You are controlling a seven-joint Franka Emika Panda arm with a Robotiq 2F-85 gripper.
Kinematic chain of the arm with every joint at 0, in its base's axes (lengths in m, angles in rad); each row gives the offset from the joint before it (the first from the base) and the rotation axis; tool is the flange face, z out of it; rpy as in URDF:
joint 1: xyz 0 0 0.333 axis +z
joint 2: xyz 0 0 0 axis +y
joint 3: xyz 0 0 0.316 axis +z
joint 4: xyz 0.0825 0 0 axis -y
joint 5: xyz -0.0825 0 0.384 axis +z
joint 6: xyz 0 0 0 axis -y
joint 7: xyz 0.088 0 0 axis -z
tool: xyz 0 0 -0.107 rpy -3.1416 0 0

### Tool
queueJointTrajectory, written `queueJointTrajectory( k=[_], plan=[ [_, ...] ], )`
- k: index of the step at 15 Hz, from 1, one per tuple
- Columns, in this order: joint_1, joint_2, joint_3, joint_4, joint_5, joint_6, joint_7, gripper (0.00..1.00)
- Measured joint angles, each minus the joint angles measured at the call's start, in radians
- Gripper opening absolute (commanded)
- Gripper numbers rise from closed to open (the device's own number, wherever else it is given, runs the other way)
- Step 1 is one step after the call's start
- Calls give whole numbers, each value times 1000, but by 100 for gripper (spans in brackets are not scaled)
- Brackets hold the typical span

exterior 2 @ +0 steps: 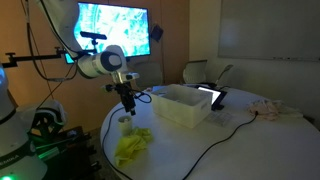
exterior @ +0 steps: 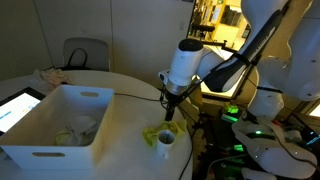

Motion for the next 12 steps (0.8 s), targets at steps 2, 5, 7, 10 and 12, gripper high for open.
queueJointTrajectory(
  k=[2, 5, 7, 10, 12],
  plan=[
    [-25, -3, 0, -18, 0, 2, 14, 100],
    [-47, -2, 0, -37, 0, 2, 33, 100],
    [-57, 5, 0, -46, 4, 7, 37, 100],
    [-66, 25, 0, -49, 22, 31, 35, 100],
    [-67, 47, 0, -49, 43, 64, 35, 100]
  ],
)
